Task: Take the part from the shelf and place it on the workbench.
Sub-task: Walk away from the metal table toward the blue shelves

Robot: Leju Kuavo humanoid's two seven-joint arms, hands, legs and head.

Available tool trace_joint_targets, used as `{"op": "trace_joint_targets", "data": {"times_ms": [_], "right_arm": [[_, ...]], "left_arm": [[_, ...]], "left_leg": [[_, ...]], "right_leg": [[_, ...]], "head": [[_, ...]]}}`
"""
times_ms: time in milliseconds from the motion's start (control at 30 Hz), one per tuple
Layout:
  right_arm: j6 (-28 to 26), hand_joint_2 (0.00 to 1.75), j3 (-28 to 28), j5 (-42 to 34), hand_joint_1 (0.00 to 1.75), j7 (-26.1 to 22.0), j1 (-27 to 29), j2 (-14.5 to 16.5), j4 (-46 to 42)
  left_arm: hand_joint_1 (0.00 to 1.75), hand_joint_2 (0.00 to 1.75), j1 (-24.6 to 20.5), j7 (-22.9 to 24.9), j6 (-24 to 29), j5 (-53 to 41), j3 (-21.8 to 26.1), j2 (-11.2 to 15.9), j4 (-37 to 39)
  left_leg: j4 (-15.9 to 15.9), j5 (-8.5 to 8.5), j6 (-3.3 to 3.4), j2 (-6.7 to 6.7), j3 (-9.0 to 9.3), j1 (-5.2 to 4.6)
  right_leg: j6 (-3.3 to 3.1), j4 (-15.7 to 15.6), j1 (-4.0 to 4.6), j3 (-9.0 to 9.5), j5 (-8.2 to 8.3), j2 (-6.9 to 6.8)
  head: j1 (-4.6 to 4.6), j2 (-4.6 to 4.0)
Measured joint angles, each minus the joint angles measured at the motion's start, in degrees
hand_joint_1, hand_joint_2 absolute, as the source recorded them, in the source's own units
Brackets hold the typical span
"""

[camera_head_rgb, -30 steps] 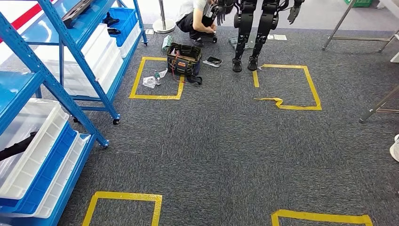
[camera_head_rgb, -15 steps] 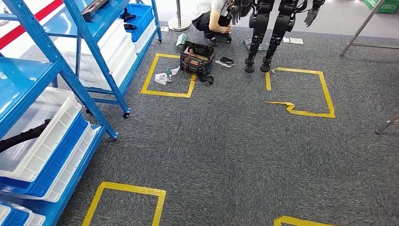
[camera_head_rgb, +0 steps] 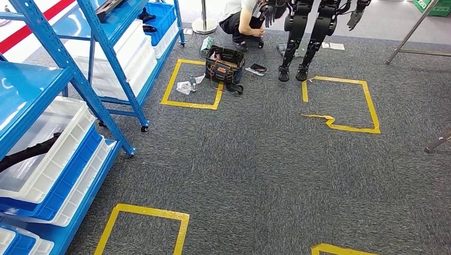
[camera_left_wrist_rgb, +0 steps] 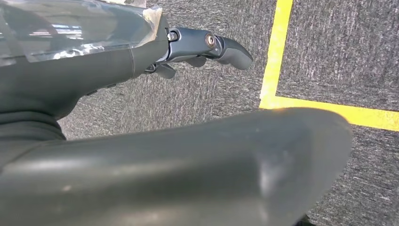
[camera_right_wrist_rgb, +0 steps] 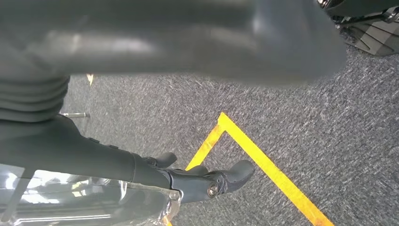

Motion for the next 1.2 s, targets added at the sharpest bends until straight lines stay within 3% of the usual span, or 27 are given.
{"op": "trace_joint_targets", "data": {"times_ms": [500, 633, 700, 767, 800, 833, 867, 933, 967, 1000, 1033, 1067, 1133, 1200], "right_arm": [[-0.1, 0.00, -0.8, 0.2, 0.00, -0.1, 0.1, 0.0, 0.0], [0.2, 0.00, -0.9, 0.3, 0.00, -0.2, 0.0, 0.1, 0.0], [0.2, 0.00, -0.9, 0.3, 0.00, -0.3, 0.0, 0.0, 0.0], [0.2, 0.00, -0.9, 0.2, 0.00, -0.3, 0.1, 0.0, 0.0], [0.2, 0.00, -0.9, 0.2, 0.00, -0.4, 0.2, 0.0, 0.0], [0.2, 0.00, -0.9, 0.1, 0.00, -0.4, 0.3, 0.0, 0.0], [0.2, 0.00, -0.9, 0.1, 0.00, -0.4, 0.4, -0.1, 0.0], [0.2, 0.00, -0.9, 0.1, 0.00, -0.6, 0.4, 0.0, 0.0], [0.2, 0.00, -0.9, 0.1, 0.00, -0.6, 0.3, 0.1, 0.0], [0.2, 0.00, -0.9, 0.1, 0.00, -0.7, 0.3, 0.3, 0.0], [0.2, 0.00, -0.9, 0.0, 0.00, -0.7, 0.2, 0.4, 0.0], [0.2, 0.00, -1.0, 0.0, 0.00, -0.7, 0.2, 0.3, 0.0], [0.2, 0.00, -1.0, 0.1, 0.00, -0.7, 0.2, 0.2, 0.0], [0.2, 0.00, -1.0, 0.2, 0.00, -0.7, 0.3, 0.1, 0.0]], "left_arm": [[0.00, 0.00, 0.0, -0.4, -0.3, 0.1, 0.0, 0.0, 0.0], [0.00, 0.00, 0.0, -0.3, -0.4, 0.1, 0.0, 0.1, 0.0], [0.00, 0.00, -0.1, -0.4, -0.5, 0.2, 0.0, 0.1, 0.0], [0.00, 0.00, -0.1, -0.5, -0.7, 0.3, 0.0, 0.1, 0.0], [0.00, 0.00, -0.1, -0.6, -0.8, 0.4, 0.0, 0.1, 0.0], [0.00, 0.00, -0.1, -0.8, -0.9, 0.5, 0.0, 0.1, 0.0], [0.00, 0.00, -0.1, -0.9, -1.0, 0.6, 0.0, 0.1, 0.0], [0.00, 0.00, -0.1, -1.0, -1.0, 0.6, 0.0, 0.2, 0.0], [0.00, 0.00, -0.1, -1.0, -1.0, 0.6, 0.0, 0.3, -0.1], [0.00, 0.00, -0.1, -1.0, -1.0, 0.6, 0.0, 0.4, -0.1], [0.00, 0.00, -0.1, -1.0, -1.0, 0.6, 0.0, 0.4, -0.1], [0.00, 0.00, -0.1, -1.0, -1.0, 0.6, 0.0, 0.4, -0.1], [0.00, 0.00, 0.0, -1.1, -0.9, 0.6, 0.0, 0.3, -0.1], [0.00, 0.00, 0.1, -1.0, -0.9, 0.6, 0.0, 0.2, -0.1]], "left_leg": [[0.0, 0.00, 0.06, 0.00, -0.02, 0.23], [-2.0, 0.84, 1.46, -0.25, 0.94, 0.49], [-3.7, 1.77, 1.89, -0.47, 1.80, 0.93], [-3.9, 1.95, 1.97, -0.78, 1.81, 0.99], [-3.9, 1.93, 1.84, -1.01, 1.80, 1.06], [-3.8, 1.87, 1.59, -1.25, 1.83, 1.20], [-3.6, 1.75, 1.19, -1.51, 1.89, 1.44], [-2.7, 1.14, -0.05, -1.95, 1.77, 1.96], [-2.0, 0.63, -0.76, -2.10, 1.54, 2.12], [-1.5, 0.24, -1.34, -2.20, 1.29, 2.18], [-1.1, 0.03, -1.74, -2.27, 1.11, 2.19], [-1.1, 0.00, -1.95, -2.32, 1.06, 2.36], [-0.5, -0.39, -2.12, -1.99, 0.87, 2.72], [4.1, -3.19, -2.01, -1.29, -1.30, 2.75]], "right_leg": [[0.05, -0.1, 0.19, 0.04, 0.04, -0.01], [0.85, -0.4, -0.02, 0.28, 0.11, 0.16], [0.76, 3.8, -0.08, -1.78, -1.92, 1.32], [0.82, 11.5, -0.54, -5.71, -4.86, 2.09], [1.20, 14.2, -0.91, -7.15, -5.56, 2.17], [1.85, 14.9, -1.34, -7.61, -5.35, 2.18], [2.76, 13.1, -1.81, -6.86, -4.19, 2.18], [4.75, 5.6, -2.77, -3.33, -1.03, 2.26], [5.01, 2.6, -3.05, -1.94, -0.04, 2.45], [4.76, 1.0, -3.12, -1.20, 0.34, 2.60], [4.08, 0.8, -2.94, -1.12, 0.23, 2.74], [3.24, 0.9, -2.76, -1.13, 0.23, 2.79], [2.19, 1.1, -2.43, -1.12, 0.28, 2.68], [1.47, 1.1, -2.13, -1.13, 0.29, 2.54]], "head": [[-0.01, 0.00], [0.00, 0.00], [0.18, 0.00], [0.24, 0.00], [0.29, 0.00], [0.32, 0.00], [0.37, 0.00], [0.55, 0.00], [0.71, 0.00], [0.76, 0.00], [0.74, 0.00], [0.61, 0.00], [0.28, 0.00], [0.05, 0.00]]}}
